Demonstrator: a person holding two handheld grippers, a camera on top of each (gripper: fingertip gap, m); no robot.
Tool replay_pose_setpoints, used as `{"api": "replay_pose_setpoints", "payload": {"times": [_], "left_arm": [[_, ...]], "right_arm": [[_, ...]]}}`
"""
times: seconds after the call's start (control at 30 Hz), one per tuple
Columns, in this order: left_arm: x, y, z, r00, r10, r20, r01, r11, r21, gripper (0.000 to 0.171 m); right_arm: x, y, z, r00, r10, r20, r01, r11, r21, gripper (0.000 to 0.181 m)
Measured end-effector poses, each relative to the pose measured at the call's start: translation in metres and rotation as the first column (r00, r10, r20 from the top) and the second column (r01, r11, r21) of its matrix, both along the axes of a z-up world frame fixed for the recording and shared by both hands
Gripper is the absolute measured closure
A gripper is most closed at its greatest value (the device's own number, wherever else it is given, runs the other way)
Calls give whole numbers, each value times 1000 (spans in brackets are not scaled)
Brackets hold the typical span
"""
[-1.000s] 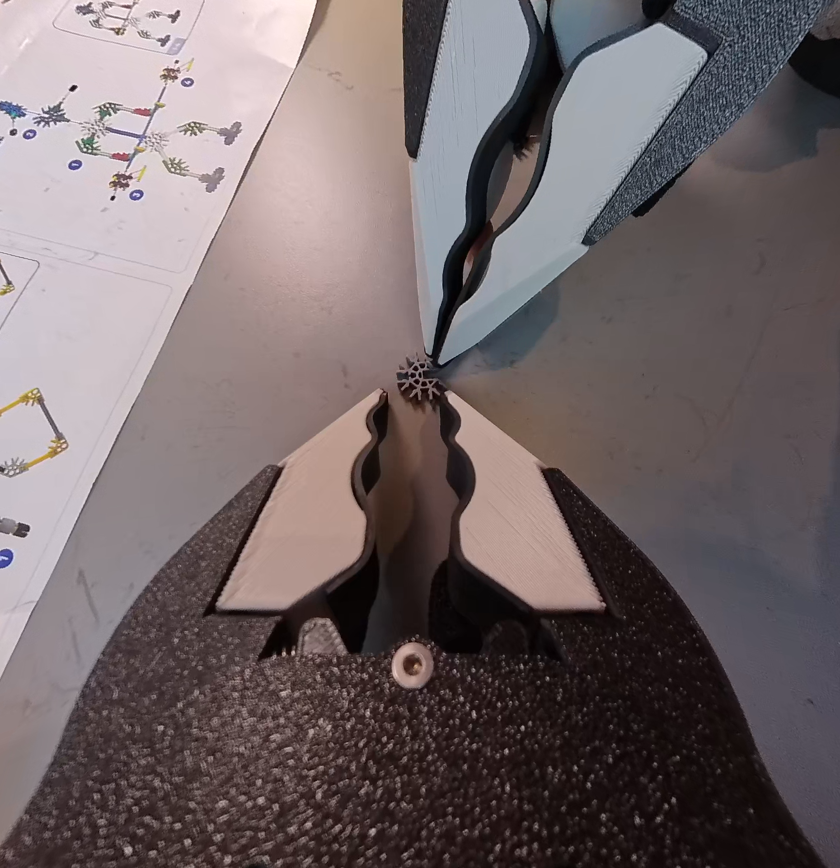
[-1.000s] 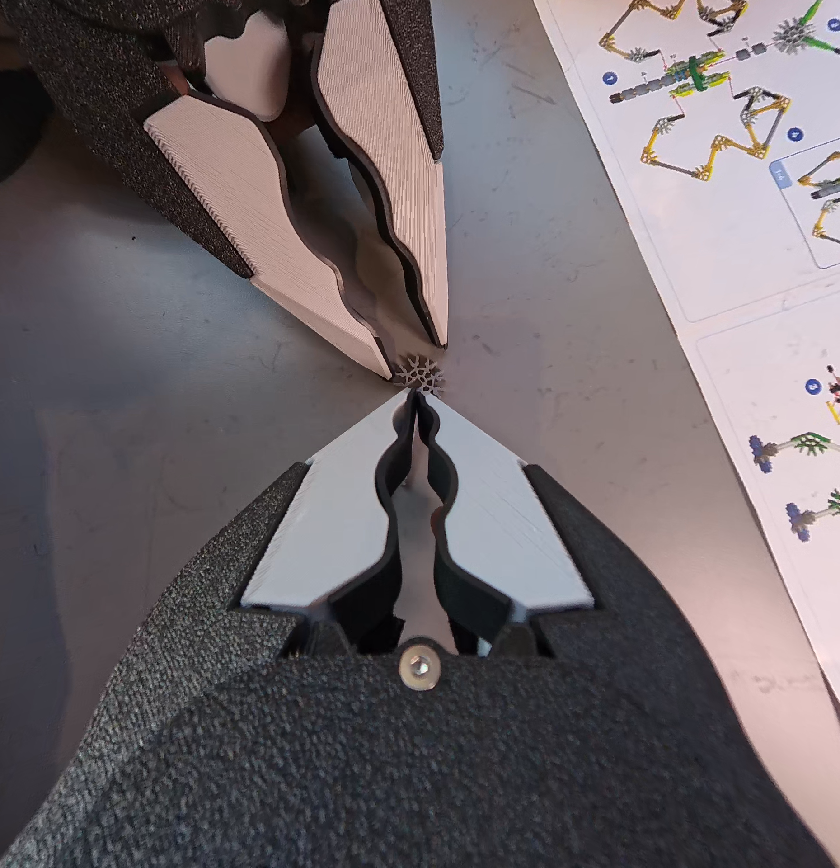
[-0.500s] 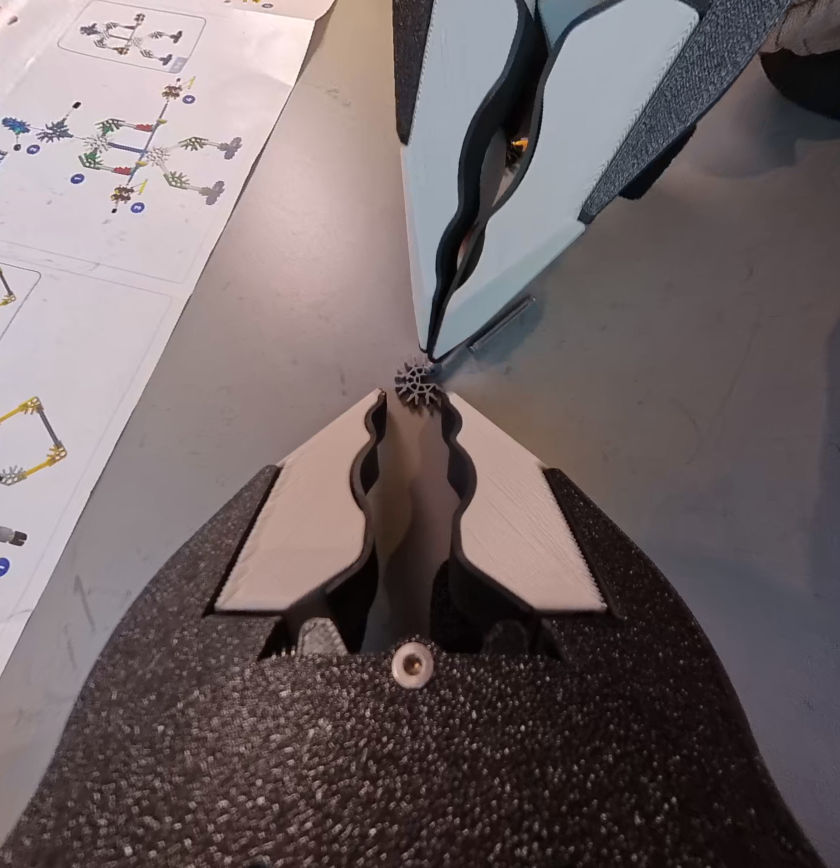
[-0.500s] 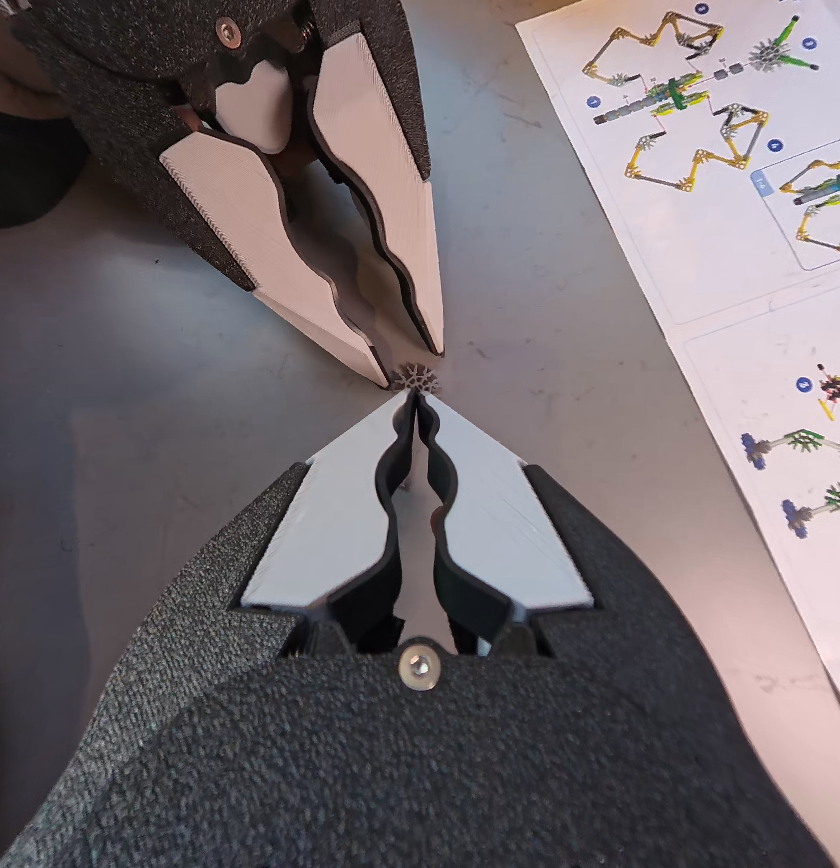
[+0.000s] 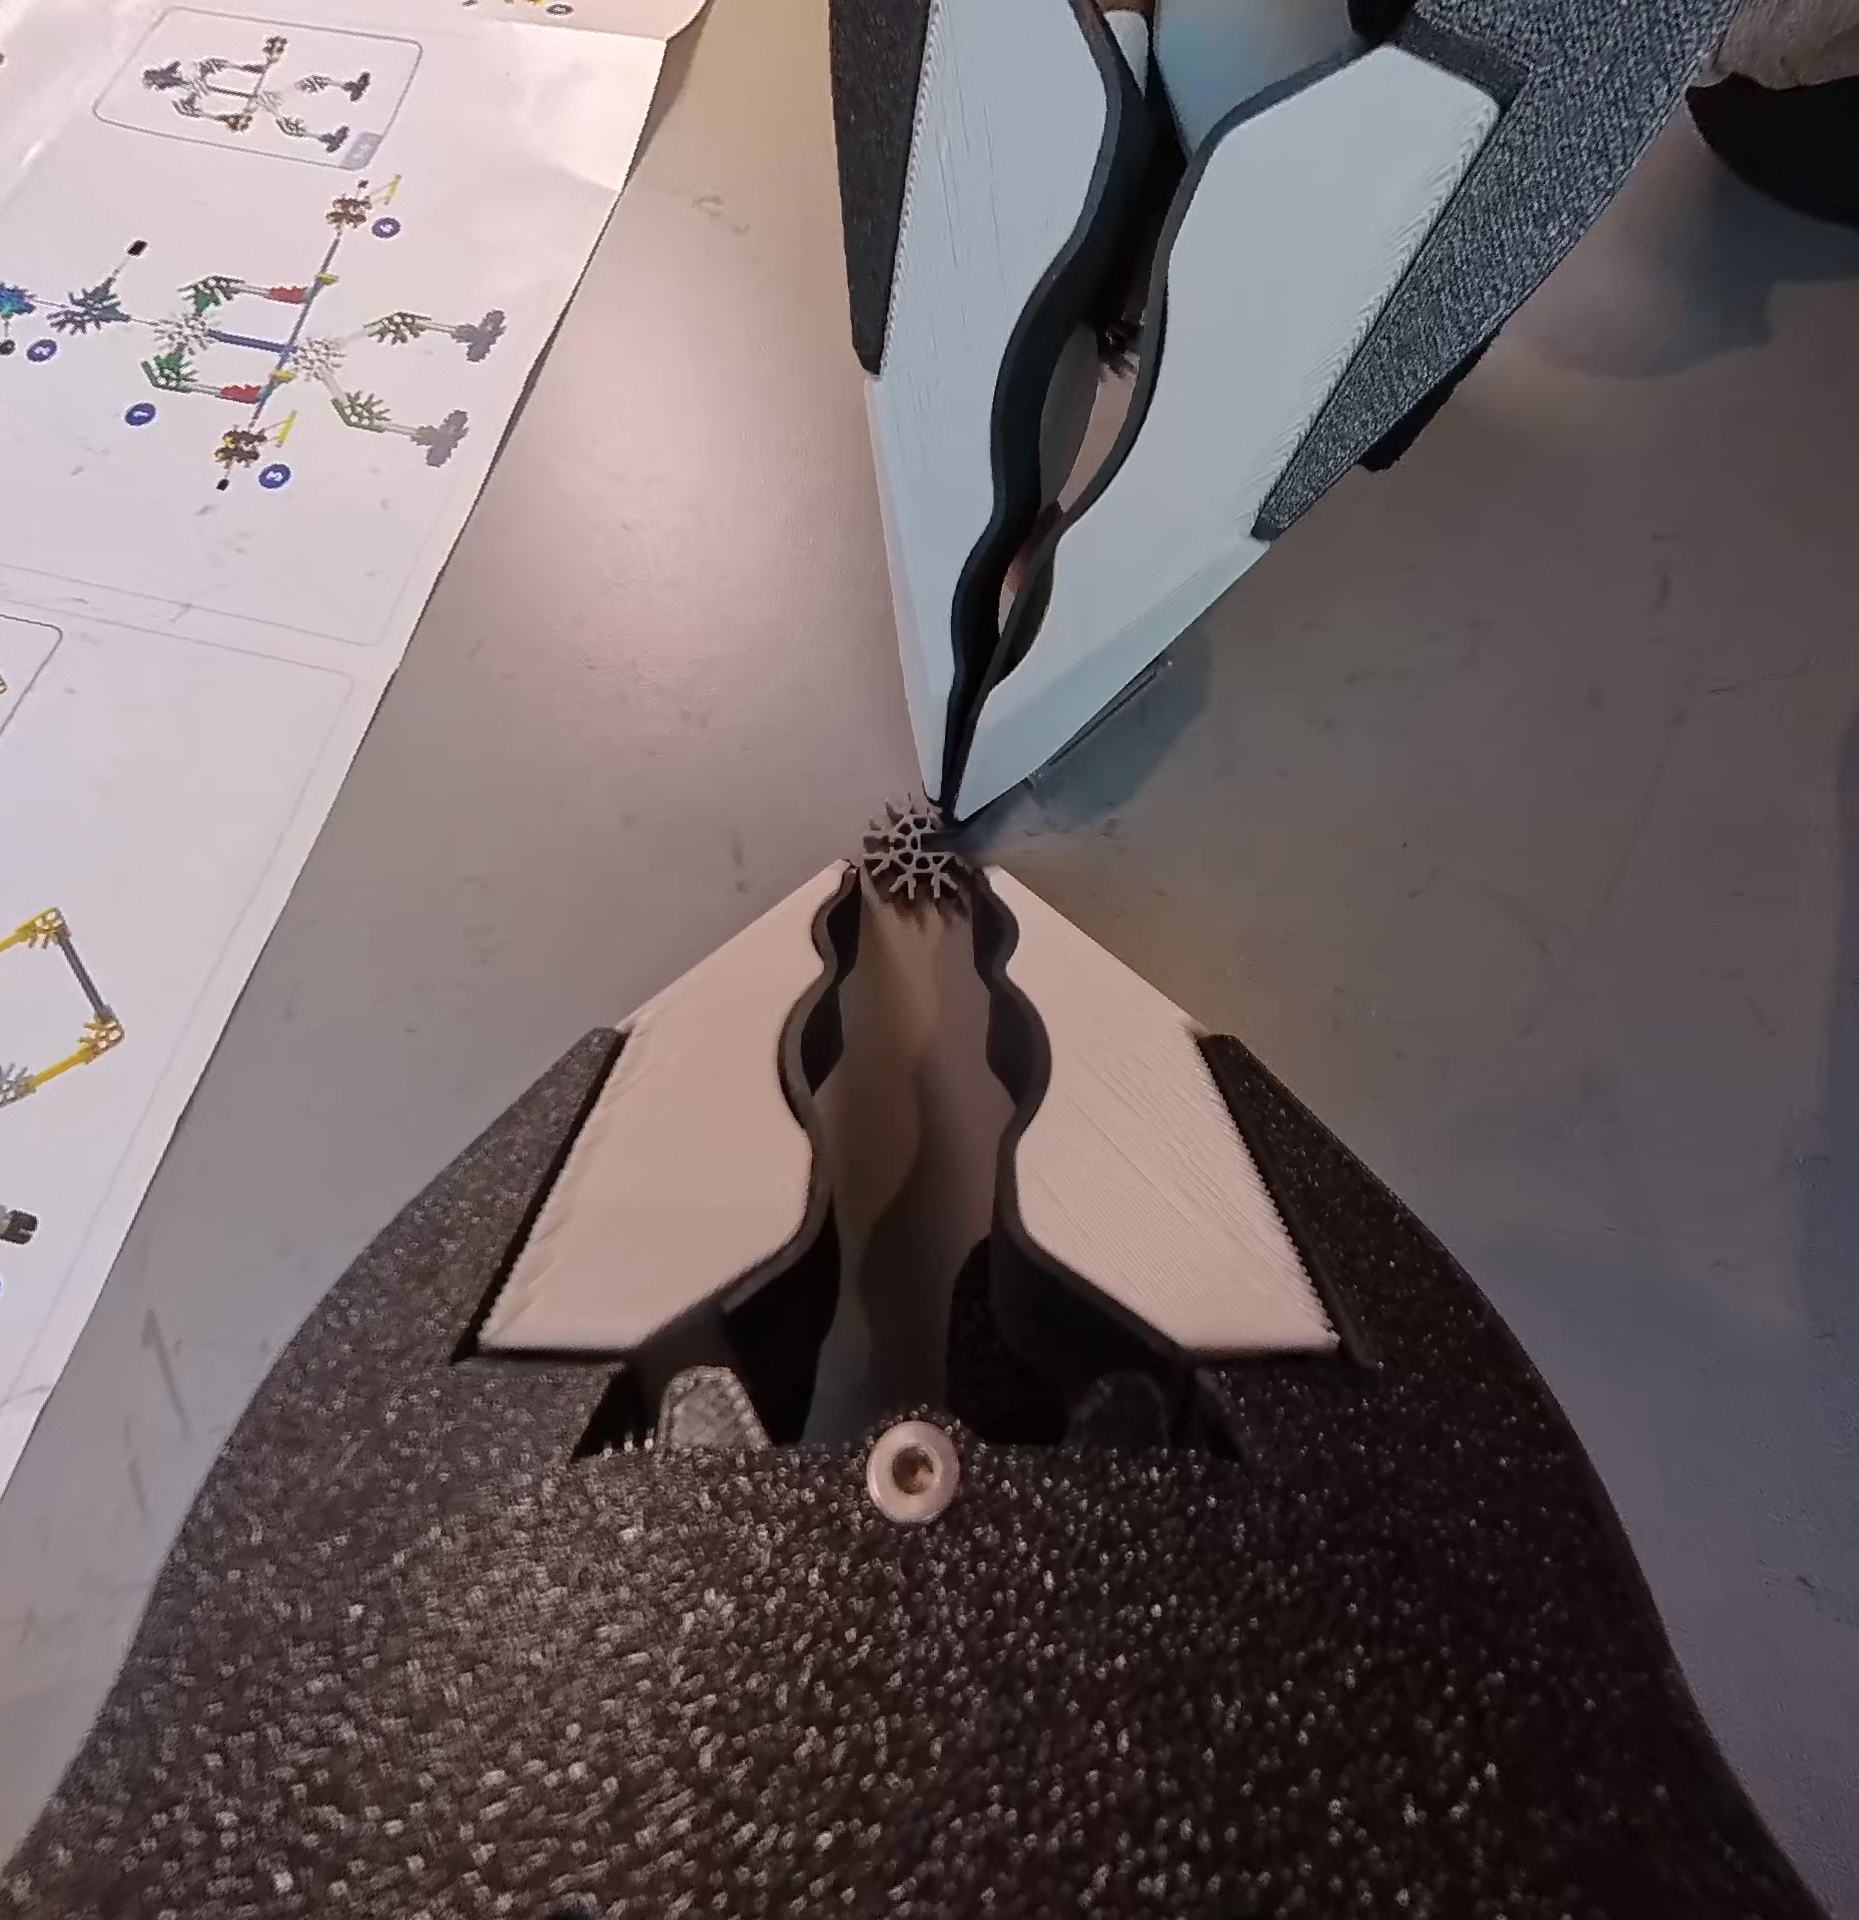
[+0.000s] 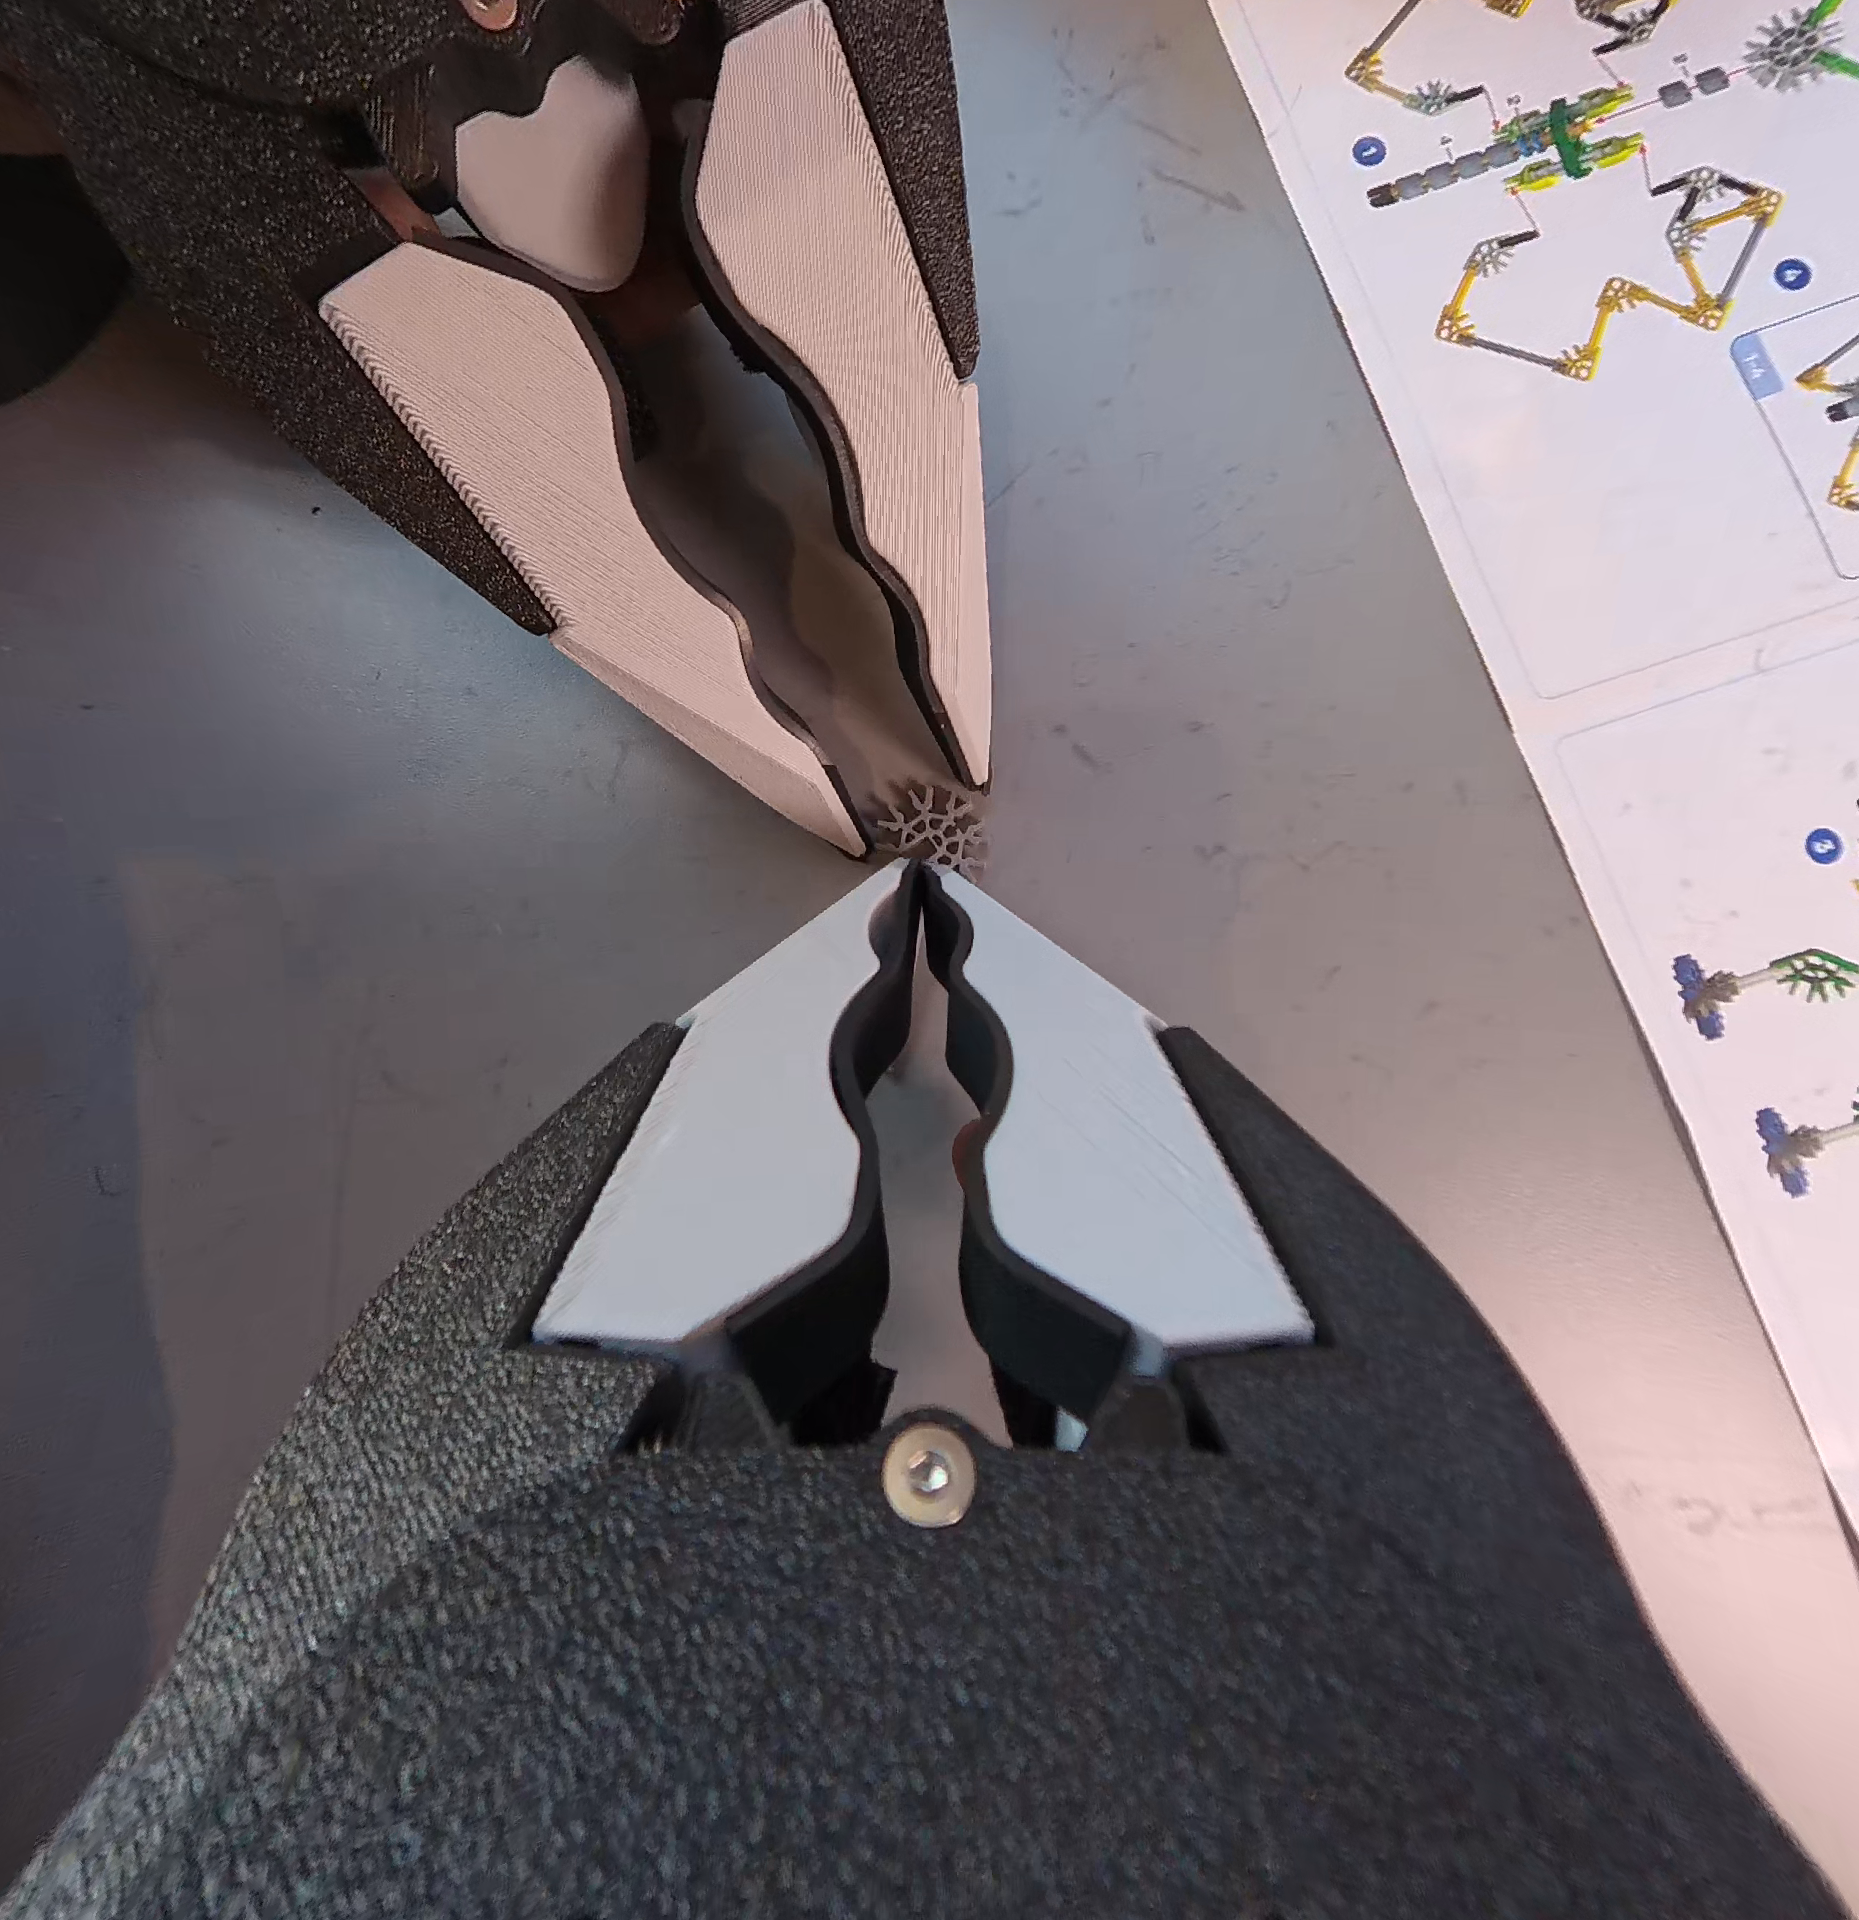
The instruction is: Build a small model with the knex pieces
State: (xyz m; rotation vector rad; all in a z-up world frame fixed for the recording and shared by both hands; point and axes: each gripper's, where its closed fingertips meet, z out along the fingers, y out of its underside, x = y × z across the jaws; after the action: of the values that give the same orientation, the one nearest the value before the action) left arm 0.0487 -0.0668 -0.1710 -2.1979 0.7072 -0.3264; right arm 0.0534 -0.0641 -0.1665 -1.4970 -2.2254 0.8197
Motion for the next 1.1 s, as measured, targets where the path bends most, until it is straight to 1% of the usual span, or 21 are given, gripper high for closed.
{"api": "replay_pose_setpoints", "payload": {"times": [0.13,0.37,0.57,0.67,0.8,0.9,1.1], "left_arm": [[1,0,0,1000,-2,1,2,1000,1,151],[2,0,0,1000,-4,5,4,1000,0,153],[2,0,0,1000,-4,5,4,1000,1,153],[2,0,0,1000,-2,3,2,1000,2,153],[1,0,0,1000,8,-13,-8,1000,13,153],[1,0,0,1000,13,-9,-13,1000,10,153],[1,1,0,1000,14,-7,-14,1000,9,153]], "right_arm": [[0,0,-1,1000,6,4,-6,1000,7,181],[2,0,-2,998,49,48,-52,996,70,181],[2,0,-2,986,120,119,-134,984,119,181],[1,0,-2,977,170,127,-187,973,137,181],[0,0,-1,987,143,75,-150,984,94,181],[1,-1,1,989,140,45,-143,985,92,181],[3,0,0,988,140,59,-145,985,93,181]]}}
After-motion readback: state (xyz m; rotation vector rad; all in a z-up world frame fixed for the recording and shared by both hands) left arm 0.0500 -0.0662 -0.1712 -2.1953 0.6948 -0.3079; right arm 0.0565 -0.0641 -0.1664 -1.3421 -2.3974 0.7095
